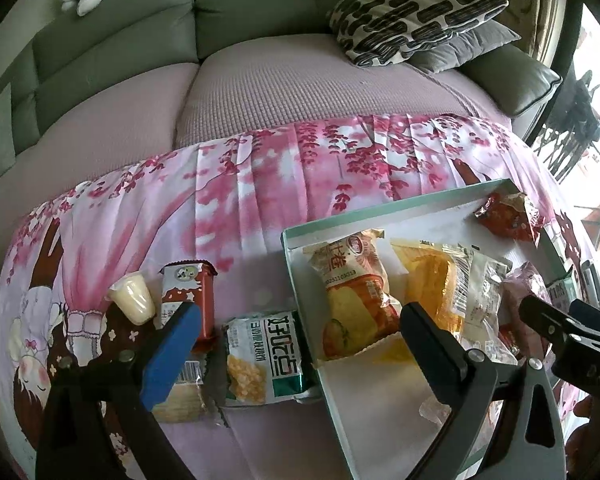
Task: Organize snacks
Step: 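Withdraw both grippers from the tray toward the remaining snacks, then reach the left gripper to the clear-wrapped round bread and grasp it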
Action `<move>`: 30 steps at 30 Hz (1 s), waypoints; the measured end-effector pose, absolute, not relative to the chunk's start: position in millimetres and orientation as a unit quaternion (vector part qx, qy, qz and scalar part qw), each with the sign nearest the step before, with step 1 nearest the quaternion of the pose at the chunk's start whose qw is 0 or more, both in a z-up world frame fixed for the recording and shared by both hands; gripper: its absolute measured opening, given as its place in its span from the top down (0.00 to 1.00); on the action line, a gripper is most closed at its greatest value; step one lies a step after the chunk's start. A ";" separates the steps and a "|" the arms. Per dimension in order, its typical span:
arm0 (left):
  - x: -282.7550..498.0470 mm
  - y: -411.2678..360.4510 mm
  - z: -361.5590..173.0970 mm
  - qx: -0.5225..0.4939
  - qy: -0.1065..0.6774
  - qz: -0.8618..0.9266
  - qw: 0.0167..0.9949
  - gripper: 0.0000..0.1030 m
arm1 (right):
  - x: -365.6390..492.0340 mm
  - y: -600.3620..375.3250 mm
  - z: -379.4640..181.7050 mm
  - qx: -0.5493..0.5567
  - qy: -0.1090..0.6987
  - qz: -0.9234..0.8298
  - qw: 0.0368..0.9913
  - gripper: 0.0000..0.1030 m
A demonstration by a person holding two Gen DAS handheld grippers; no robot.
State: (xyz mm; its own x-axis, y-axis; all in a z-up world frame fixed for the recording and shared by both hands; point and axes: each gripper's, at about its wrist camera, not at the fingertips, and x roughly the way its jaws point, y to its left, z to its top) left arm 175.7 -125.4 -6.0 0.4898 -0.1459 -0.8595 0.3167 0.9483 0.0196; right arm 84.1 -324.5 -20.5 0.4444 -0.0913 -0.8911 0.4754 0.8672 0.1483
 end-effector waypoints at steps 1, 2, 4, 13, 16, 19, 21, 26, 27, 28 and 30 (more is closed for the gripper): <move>175.0 -125.3 -4.7 0.090 0.486 -0.136 0.859 0.03 | 84.2 -323.4 -18.8 0.190 0.496 -0.172 0.830 0.00; 174.6 -124.8 -3.8 0.091 0.485 -0.136 0.859 0.03 | 84.1 -322.8 -16.2 0.187 0.492 -0.173 0.832 0.00; 173.7 -122.6 0.6 0.090 0.479 -0.134 0.863 0.03 | 83.4 -321.6 -12.2 0.188 0.484 -0.175 0.837 0.00; 178.4 -67.5 22.2 0.053 0.457 -0.075 0.885 0.03 | 84.2 -310.2 10.6 0.199 0.438 -0.169 0.860 0.00; 178.3 -39.4 23.8 0.031 0.460 -0.042 0.886 0.03 | 88.2 -296.4 13.5 0.196 0.435 -0.147 0.867 0.00; 177.6 -12.4 25.5 0.015 0.462 -0.010 0.887 0.03 | 92.4 -277.1 17.2 0.182 0.432 -0.125 0.874 0.00; 174.3 1.9 26.8 0.008 0.459 0.010 0.888 0.04 | 96.1 -263.5 18.9 0.178 0.431 -0.105 0.878 0.00; 167.3 38.0 30.2 -0.024 0.456 0.060 0.888 0.04 | 103.7 -228.2 19.7 0.160 0.435 -0.064 0.884 0.00; 166.0 44.1 29.5 -0.031 0.458 0.070 0.886 0.04 | 105.2 -219.3 19.6 0.155 0.437 -0.055 0.884 0.00; 164.6 50.5 28.4 -0.036 0.460 0.079 0.884 0.04 | 106.4 -211.7 19.4 0.151 0.438 -0.045 0.885 0.00; 162.0 60.5 24.6 -0.041 0.463 0.088 0.881 0.04 | 109.7 -195.9 17.4 0.142 0.443 -0.024 0.885 0.00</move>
State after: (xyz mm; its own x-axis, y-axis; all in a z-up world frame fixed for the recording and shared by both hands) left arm 162.0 60.5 24.6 0.5549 0.1168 -0.8237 -0.1934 0.9811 0.0088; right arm 109.7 -195.9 17.4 0.6056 0.0838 -0.7914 0.1687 0.9583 0.2305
